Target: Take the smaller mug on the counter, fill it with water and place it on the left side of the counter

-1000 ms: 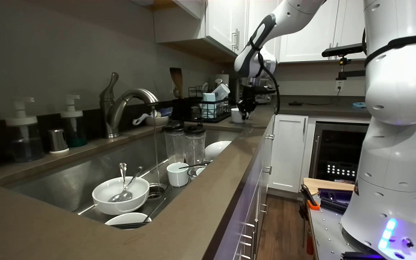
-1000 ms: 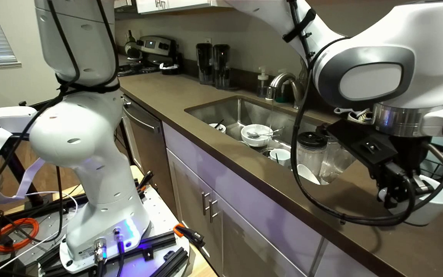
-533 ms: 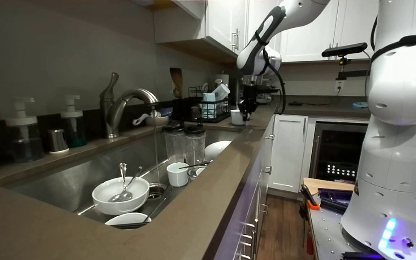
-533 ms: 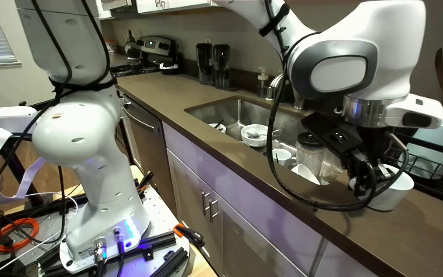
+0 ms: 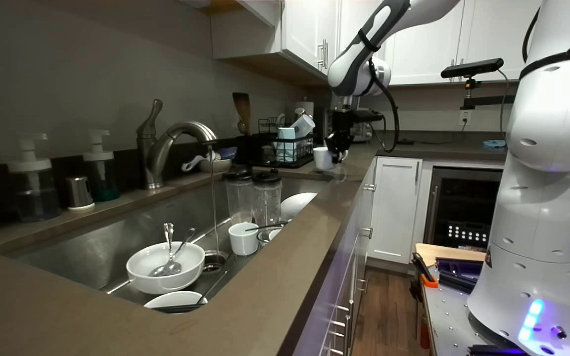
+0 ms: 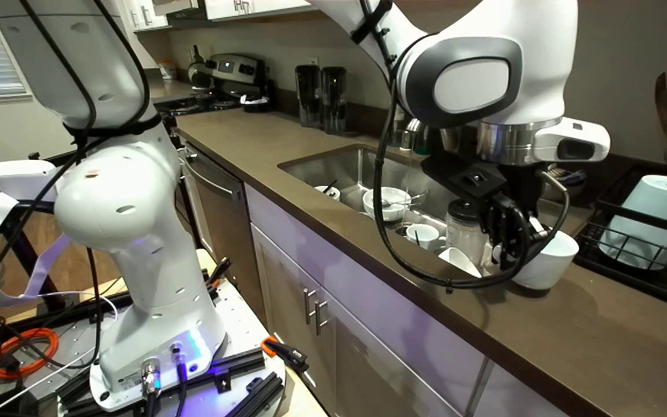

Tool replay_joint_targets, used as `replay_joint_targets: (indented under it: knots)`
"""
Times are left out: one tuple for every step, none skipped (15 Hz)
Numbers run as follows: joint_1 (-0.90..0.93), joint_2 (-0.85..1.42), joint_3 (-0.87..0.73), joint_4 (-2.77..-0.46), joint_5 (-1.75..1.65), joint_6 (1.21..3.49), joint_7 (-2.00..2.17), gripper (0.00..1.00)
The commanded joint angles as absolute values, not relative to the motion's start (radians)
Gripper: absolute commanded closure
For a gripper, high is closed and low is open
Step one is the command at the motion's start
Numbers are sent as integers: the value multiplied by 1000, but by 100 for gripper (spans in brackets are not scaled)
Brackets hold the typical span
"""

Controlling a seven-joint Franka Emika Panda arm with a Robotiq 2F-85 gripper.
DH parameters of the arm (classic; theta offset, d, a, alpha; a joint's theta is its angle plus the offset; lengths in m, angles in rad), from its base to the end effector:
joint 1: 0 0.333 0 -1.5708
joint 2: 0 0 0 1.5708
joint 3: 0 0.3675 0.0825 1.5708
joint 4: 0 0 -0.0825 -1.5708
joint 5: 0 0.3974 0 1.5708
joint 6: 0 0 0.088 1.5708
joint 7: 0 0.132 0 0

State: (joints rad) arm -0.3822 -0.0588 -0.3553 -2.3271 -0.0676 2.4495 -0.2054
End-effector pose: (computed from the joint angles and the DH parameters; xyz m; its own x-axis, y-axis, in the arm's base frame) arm 0.3901 -0.3573 0.3968 0.8749 -0.4549 0.1662 -0.4702 -0.8800 0.0665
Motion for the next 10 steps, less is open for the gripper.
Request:
replay_joint_targets:
  knots:
    - [-368,-149,-348,-2353,-118,2406,-174,96]
    - [-363,-164,-344,-2356,-122,2403,-178,96]
    - [-358,-177,-339,-2355,-125,2400,-184,96]
    - [-353,-185,-336,-2354,-123,2400,-191,96]
    - [-344,-194,-331,-2351,-120,2398,-195,96]
    - [-338,-199,-326,-2349,-120,2398,-198,96]
    - [-328,-202,-320,-2346,-116,2400,-204,96]
    - [-320,-203,-314,-2341,-114,2401,-207,96]
    - [-310,-202,-309,-2337,-112,2402,-213,96]
    - [-299,-196,-303,-2330,-108,2400,-218,96]
